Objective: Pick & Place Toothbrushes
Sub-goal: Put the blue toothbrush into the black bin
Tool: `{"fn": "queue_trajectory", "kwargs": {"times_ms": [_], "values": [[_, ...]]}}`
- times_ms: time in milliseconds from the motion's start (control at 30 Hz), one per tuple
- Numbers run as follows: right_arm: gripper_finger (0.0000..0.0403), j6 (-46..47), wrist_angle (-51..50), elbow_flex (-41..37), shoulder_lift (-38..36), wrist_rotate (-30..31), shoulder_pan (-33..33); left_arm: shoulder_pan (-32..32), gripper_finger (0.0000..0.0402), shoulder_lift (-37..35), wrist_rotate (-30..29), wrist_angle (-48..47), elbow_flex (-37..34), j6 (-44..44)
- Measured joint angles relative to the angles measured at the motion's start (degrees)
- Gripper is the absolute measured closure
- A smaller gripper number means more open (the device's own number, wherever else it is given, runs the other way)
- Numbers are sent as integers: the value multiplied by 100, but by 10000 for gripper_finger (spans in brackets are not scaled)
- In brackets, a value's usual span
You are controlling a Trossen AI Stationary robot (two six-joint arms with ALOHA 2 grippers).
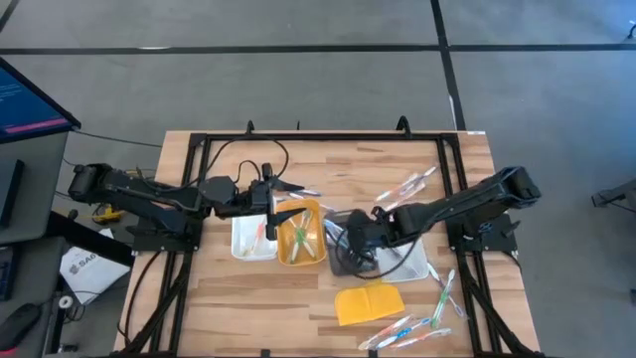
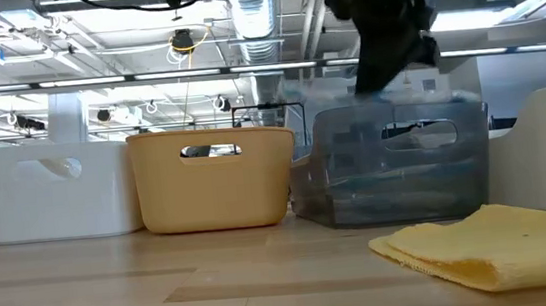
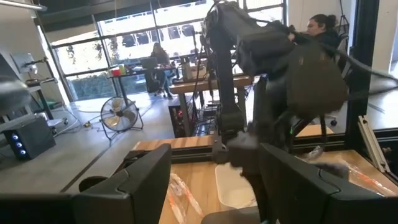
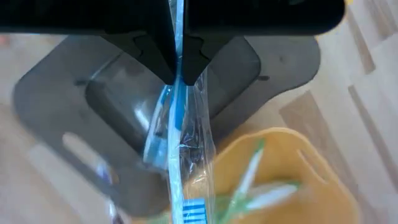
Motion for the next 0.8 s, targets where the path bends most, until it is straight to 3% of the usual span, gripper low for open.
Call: {"fn": "queue_trajectory", "kwargs": {"times_ms": [267,800], "values": [[403,404,-54,-2,155,-289,-380,-119,166,0,2,38,0,1],[402,733,-371,269,155,-319,-307,-119,166,0,0,80,0,2]]}}
